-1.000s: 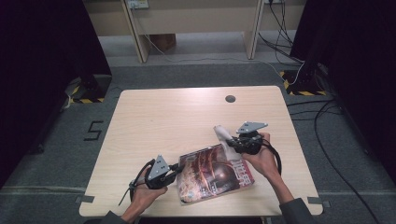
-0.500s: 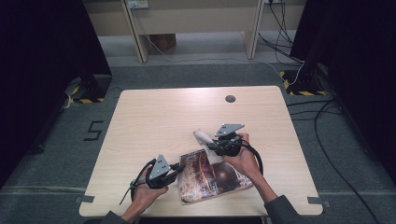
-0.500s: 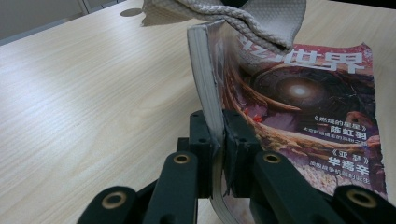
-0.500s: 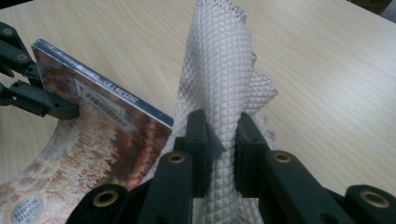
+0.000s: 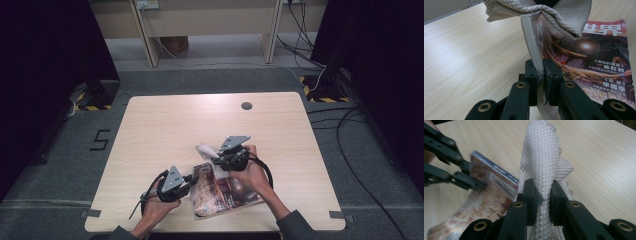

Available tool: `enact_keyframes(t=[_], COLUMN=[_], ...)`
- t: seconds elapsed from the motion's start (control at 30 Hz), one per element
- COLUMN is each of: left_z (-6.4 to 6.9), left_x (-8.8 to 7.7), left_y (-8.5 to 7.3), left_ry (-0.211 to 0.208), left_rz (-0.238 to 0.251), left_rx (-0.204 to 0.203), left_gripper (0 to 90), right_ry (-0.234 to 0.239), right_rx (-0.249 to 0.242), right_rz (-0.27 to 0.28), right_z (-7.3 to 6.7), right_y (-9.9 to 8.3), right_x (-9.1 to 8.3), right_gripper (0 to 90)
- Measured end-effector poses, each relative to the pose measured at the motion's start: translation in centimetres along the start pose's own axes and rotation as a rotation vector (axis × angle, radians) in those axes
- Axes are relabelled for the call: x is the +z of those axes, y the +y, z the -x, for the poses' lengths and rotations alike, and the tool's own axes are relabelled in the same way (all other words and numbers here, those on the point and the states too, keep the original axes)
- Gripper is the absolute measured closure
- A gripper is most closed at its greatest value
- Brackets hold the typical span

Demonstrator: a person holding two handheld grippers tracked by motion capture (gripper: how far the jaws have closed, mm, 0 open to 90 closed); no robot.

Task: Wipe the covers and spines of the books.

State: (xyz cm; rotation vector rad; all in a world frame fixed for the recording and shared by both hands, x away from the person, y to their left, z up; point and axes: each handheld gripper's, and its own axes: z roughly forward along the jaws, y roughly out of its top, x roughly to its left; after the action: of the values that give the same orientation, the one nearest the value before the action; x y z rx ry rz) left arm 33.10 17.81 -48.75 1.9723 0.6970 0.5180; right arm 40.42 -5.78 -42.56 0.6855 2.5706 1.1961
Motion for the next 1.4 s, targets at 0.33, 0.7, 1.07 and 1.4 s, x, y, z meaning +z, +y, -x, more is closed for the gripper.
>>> enact_keyframes(t=[0.33,0.7,1.07,1.4], left_z=[0.1,0.2,0.4,0.3], left_x=[-0.1,-0.2,-0.1,-0.1], left_y=[0.0,0.1,0.2,0.3], left_ry=[0.001,0.004,0.014,0.016], left_rz=[0.000,0.001,0.002,-0.002], left_rx=[0.007,0.021,0.043,0.047], left_gripper=[81.4,81.2,81.0,80.5], right_ry=[0.038,0.015,0.082,0.060], right_rx=[-0.022,-0.011,-0.060,-0.009], right_rz=[0.004,-0.017,0.014,-0.009], right_z=[-1.3,-0.8,-3.2,-1.7], right_y=[1.1,0.9,2.5,1.8], right_x=[0.4,0.1,0.4,0.3], right_gripper=[78.3,78.4,77.8,78.2])
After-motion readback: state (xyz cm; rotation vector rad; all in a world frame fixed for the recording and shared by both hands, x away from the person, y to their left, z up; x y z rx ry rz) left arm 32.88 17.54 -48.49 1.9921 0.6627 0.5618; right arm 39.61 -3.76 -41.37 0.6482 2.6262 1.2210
